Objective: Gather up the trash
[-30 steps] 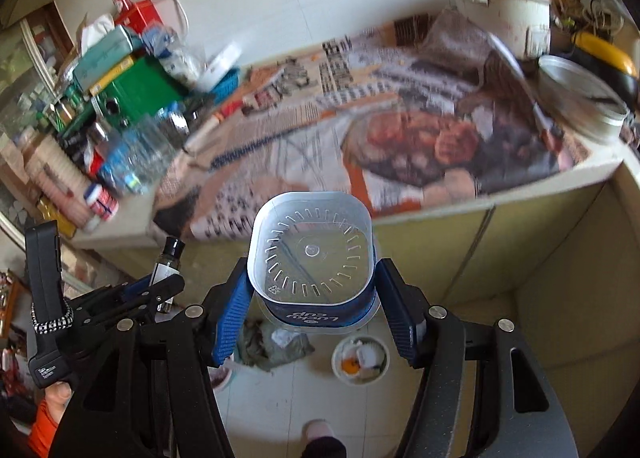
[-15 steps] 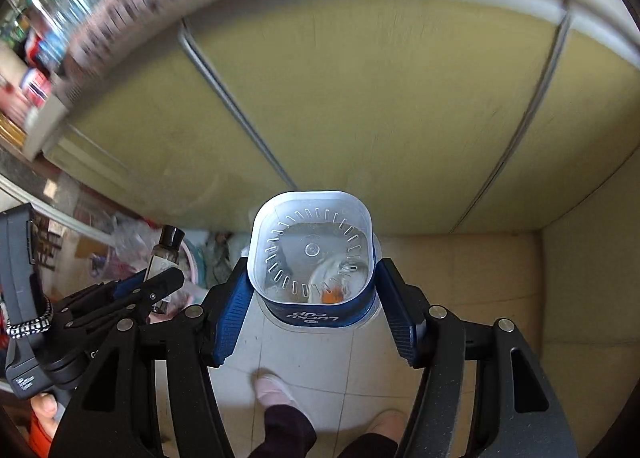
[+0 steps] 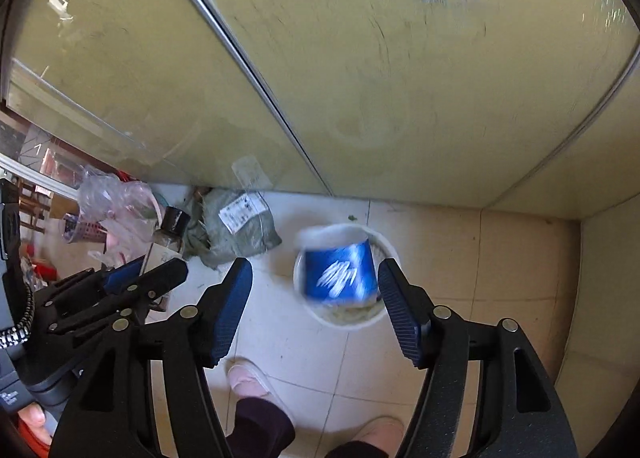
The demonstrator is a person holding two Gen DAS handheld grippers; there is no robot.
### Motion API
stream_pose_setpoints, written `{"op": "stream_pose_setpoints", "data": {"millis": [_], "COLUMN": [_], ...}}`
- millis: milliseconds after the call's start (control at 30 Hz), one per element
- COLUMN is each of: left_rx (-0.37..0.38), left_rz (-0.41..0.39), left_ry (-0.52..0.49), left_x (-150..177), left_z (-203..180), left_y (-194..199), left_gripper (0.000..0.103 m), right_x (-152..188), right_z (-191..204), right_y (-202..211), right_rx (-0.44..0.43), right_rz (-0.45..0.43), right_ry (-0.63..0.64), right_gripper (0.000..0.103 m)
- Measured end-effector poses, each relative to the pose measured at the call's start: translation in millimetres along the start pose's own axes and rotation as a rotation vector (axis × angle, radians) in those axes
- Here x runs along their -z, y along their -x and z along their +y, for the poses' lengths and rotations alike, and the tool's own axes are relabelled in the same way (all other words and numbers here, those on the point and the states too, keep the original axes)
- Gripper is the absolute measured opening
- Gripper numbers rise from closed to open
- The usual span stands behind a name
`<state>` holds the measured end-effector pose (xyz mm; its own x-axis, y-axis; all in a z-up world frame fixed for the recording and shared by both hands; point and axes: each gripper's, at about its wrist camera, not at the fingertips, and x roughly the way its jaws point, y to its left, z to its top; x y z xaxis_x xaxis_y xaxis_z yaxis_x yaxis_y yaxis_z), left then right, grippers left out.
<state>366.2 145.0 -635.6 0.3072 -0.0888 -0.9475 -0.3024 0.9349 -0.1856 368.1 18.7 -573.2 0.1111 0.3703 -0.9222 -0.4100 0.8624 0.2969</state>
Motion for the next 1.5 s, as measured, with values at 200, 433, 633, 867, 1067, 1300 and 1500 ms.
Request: {"op": "stream_pose_setpoints", "data": {"millis": [200, 433, 633, 867, 1067, 1300, 1500], "left_rx": [0.048, 0.05, 0.003, -0.028, 0.004, 0.073, 0.118], "left_rz": [0.037, 0.098, 0.054, -0.137, -0.37, -0.633, -0.79], "left_ry": [-0.037, -0.093, -0.106, -0.086, -0.105, -0.195, -0.277], "left_x": [-3, -8, -11, -19, -11, 32, 99], "left_z": [-24, -57, -72, -101, -134, -146, -130], "left_y": [-15, -11, 58, 225, 395, 563, 652], "left_gripper": [0.027, 0.045, 0.045, 0.045, 0.045, 0.046, 0.053], "right_x": [4, 3, -3, -9, 10, 64, 116], "right_z": [-28, -48, -44, -14, 24, 77, 130], "right_y": [13, 47, 112, 255, 417, 550, 599], "right_rx": [0.004, 0.04, 0.048, 0.037, 0.037, 0.007, -0.024], "right_rz": [-0.002, -0.038, -0.102, -0.236, -0.455, -0.725, -0.862], "right_ry": [-0.088, -0.137, -0.114, -0.009, 0.097, 0.131, 0.152], "right_gripper": [0.062, 0.062, 0.062, 0.062, 0.062, 0.062, 0.062]}}
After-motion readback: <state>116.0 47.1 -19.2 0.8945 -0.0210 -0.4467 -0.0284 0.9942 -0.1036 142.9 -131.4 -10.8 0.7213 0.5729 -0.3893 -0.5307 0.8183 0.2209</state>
